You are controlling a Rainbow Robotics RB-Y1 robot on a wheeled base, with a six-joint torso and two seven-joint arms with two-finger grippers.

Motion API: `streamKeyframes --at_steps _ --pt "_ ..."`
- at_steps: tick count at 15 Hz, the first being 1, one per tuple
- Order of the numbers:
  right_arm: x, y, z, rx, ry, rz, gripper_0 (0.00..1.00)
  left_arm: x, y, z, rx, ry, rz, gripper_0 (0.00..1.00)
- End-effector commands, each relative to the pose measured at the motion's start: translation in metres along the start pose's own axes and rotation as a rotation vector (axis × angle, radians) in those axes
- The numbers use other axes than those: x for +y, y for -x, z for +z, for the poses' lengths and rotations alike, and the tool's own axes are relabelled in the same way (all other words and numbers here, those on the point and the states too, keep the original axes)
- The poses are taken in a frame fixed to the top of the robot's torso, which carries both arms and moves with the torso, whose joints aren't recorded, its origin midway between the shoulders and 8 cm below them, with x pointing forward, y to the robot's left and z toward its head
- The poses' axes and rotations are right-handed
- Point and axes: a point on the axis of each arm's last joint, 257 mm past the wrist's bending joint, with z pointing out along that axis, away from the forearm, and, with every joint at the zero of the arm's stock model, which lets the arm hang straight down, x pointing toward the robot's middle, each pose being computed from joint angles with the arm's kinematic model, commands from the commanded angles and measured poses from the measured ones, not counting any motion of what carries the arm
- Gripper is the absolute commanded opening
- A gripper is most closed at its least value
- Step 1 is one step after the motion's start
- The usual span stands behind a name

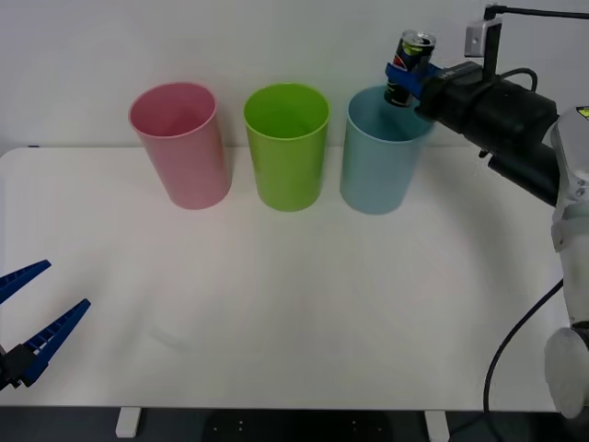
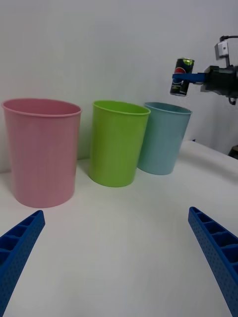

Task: Grasp the object on the table and drop it into the matching bin: aluminum can to the light blue bin, PET bottle to the pink bin.

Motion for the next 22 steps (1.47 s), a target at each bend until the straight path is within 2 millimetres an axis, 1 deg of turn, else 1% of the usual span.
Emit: streamKeyframes --at_steps 1,8,9,10,11,12,15,19,22 --pt "-0.005 -0.001 0.012 -0.005 -0.034 0.012 0.00 0.000 0.000 0.000 0.000 0.000 0.000 1.00" --pt "-0.007 0.000 0.012 -0.011 -0.043 0.014 0.00 0.000 0.000 0.000 0.000 0.000 0.000 1.00" --pt "-0.008 0.000 0.011 -0.012 -0.046 0.014 0.08 0.000 0.000 0.000 0.000 0.000 0.000 1.00" --pt "-0.009 0.000 0.011 -0.013 -0.049 0.013 0.43 0.000 0.000 0.000 0.000 0.000 0.000 1.00" --pt "-0.010 0.001 0.010 -0.015 -0.051 0.007 0.95 0.000 0.000 0.000 0.000 0.000 0.000 1.00" --pt "-0.010 0.001 0.010 -0.016 -0.050 0.001 1.00 0.000 0.000 0.000 0.000 0.000 0.000 1.00" --pt "-0.010 0.006 0.010 -0.030 -0.050 -0.005 1.00 0.000 0.000 0.000 0.000 0.000 0.000 1.00" --pt "-0.013 0.008 0.008 -0.037 -0.053 -0.009 1.00 0.000 0.000 0.000 0.000 0.000 0.000 1.00" --pt "-0.016 0.008 0.001 -0.043 -0.059 -0.019 1.00 0.000 0.000 0.000 0.000 0.000 0.000 1.00"
